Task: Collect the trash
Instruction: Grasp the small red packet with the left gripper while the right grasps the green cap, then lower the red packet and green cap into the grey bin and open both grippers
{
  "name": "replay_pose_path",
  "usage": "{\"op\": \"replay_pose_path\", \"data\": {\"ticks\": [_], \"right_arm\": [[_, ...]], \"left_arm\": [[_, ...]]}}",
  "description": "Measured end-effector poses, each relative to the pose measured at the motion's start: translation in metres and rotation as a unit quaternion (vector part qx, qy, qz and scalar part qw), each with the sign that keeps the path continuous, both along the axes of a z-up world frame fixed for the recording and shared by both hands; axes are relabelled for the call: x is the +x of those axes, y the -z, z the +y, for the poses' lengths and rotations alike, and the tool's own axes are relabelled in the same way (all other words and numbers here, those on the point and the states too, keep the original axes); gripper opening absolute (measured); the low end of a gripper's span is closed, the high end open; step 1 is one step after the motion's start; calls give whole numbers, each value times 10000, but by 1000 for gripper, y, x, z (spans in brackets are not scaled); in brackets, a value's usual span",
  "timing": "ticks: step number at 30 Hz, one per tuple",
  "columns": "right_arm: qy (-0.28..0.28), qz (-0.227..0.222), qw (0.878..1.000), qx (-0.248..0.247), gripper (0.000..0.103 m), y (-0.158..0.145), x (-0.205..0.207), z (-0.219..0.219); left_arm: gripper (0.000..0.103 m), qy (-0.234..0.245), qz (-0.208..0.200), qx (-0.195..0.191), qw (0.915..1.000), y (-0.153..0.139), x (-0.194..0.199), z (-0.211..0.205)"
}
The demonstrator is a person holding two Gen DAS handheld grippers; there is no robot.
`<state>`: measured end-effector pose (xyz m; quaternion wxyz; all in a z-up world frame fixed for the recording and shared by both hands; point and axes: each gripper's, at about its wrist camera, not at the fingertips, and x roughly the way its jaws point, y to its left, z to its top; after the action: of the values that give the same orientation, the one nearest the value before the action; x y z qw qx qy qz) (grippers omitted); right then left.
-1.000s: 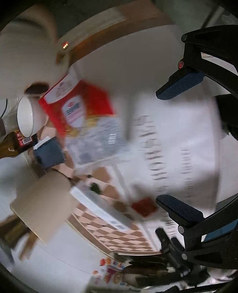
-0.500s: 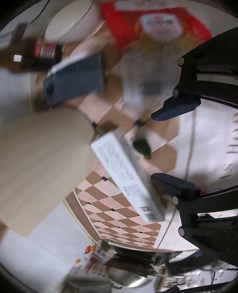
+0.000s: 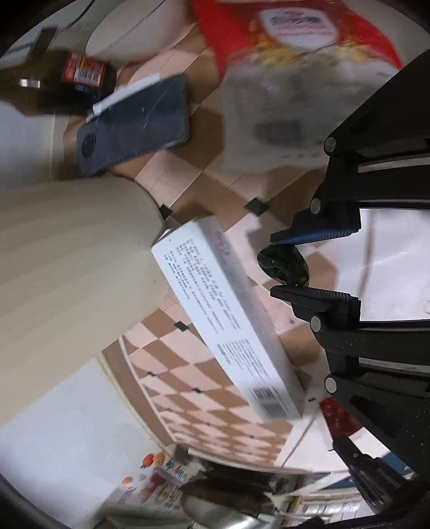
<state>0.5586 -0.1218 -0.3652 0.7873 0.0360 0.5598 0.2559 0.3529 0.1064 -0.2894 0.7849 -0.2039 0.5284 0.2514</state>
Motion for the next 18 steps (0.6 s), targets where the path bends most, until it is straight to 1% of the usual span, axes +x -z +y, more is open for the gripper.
{"op": "replay_pose_path", "data": {"ticks": [4,5,8,10,13,14,15,17,18], "right_arm": [[118,-70,9995,283,26,-26,-29,-25],[147,-104,9993,336,26,-33,-39,-31],[207,-177,9986,463,26,-51,-71,-51],[250,-223,9981,524,26,-61,-92,-60],[349,-275,9970,640,26,-76,-141,-76],[367,-305,9968,640,26,-80,-156,-80],[388,-344,9967,629,26,-83,-171,-83],[504,-389,9961,604,26,-87,-216,-93],[570,-389,9959,582,26,-86,-237,-97]], "left_arm": [[0,151,-243,37,9996,-24,-11,-2],[0,183,-274,27,9995,-23,-2,0],[0,334,-405,54,9986,-36,-20,2],[0,468,-491,69,9977,-45,-38,2],[0,714,-574,93,9957,-54,-73,-1],[0,819,-597,83,9948,-55,-90,-3],[0,880,-605,64,9943,-54,-101,-4],[0,1042,-584,-20,9928,-49,-129,-8],[0,1163,-528,-66,9918,-43,-149,-12]]}}
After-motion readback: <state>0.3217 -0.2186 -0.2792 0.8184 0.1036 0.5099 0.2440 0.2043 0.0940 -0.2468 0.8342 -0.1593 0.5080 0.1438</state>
